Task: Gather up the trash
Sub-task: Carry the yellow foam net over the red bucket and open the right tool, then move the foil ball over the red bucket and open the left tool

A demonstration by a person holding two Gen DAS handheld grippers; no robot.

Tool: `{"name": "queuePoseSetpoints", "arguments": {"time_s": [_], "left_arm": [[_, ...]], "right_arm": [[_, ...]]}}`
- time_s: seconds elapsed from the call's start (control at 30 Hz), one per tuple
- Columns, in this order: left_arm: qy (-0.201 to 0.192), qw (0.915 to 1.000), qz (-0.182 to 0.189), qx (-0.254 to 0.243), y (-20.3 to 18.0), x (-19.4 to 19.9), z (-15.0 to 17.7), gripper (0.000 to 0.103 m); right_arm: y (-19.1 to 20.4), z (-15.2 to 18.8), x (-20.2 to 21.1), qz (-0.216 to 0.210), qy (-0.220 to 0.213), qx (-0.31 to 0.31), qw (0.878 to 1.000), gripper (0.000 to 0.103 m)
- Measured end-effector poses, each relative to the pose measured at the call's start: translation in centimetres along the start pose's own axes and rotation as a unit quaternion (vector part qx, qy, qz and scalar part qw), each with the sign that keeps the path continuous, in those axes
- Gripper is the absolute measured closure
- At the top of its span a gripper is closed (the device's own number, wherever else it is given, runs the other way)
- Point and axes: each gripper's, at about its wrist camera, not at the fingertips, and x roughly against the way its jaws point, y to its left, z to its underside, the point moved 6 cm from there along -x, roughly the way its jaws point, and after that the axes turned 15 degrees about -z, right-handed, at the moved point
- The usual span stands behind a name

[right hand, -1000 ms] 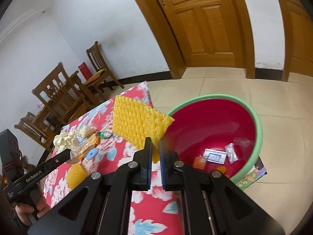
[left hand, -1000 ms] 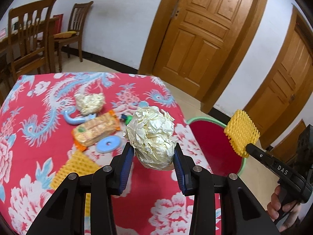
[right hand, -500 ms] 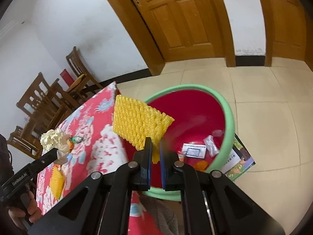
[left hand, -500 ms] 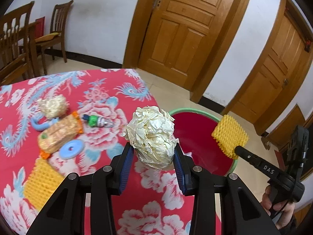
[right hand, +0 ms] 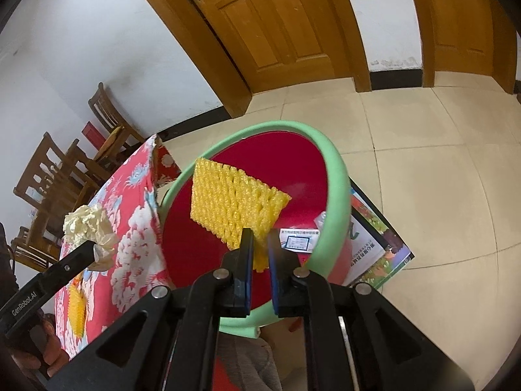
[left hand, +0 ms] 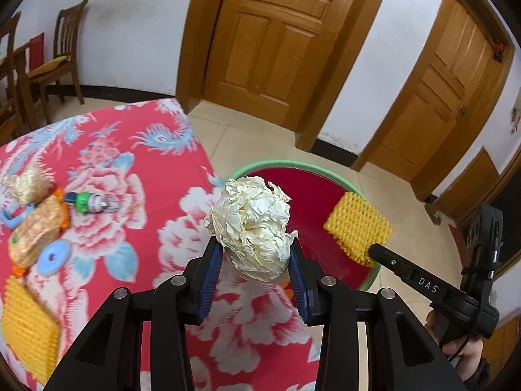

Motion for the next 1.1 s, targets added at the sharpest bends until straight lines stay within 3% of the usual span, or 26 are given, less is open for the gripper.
{"name": "queuePoseSetpoints", "arguments": {"time_s": [0.17, 0.3, 0.5, 0.6, 0.7, 1.1], "left_arm": [[0.008, 0.9998, 0.008, -0.017, -1.7, -1.2, 0.2, 0.062], [0.013, 0.9995, 0.012, -0.024, -2.5, -1.9, 0.4, 0.062], [0.018, 0.9991, 0.020, -0.033, -3.4, -2.6, 0.8, 0.062], [0.018, 0.9990, 0.020, -0.037, -3.7, -2.8, 0.7, 0.056], [0.013, 0.9991, 0.013, -0.039, -3.7, -2.8, 0.7, 0.043], [-0.002, 0.9998, 0.005, -0.021, -1.9, -0.8, 0.4, 0.042]], "right_arm": [[-0.1, 0.0, 0.1, 0.004, -0.001, 0.005, 1.000, 0.090], [-0.2, -0.3, 0.4, 0.005, -0.007, 0.009, 1.000, 0.081], [-0.4, -0.4, 0.7, 0.004, -0.010, 0.009, 1.000, 0.079], [-0.3, -0.5, 0.9, 0.003, -0.013, 0.009, 1.000, 0.079], [-0.3, -0.5, 1.2, 0.002, -0.017, 0.011, 1.000, 0.079], [1.5, -0.5, 1.8, -0.012, -0.018, 0.028, 0.999, 0.079]]}}
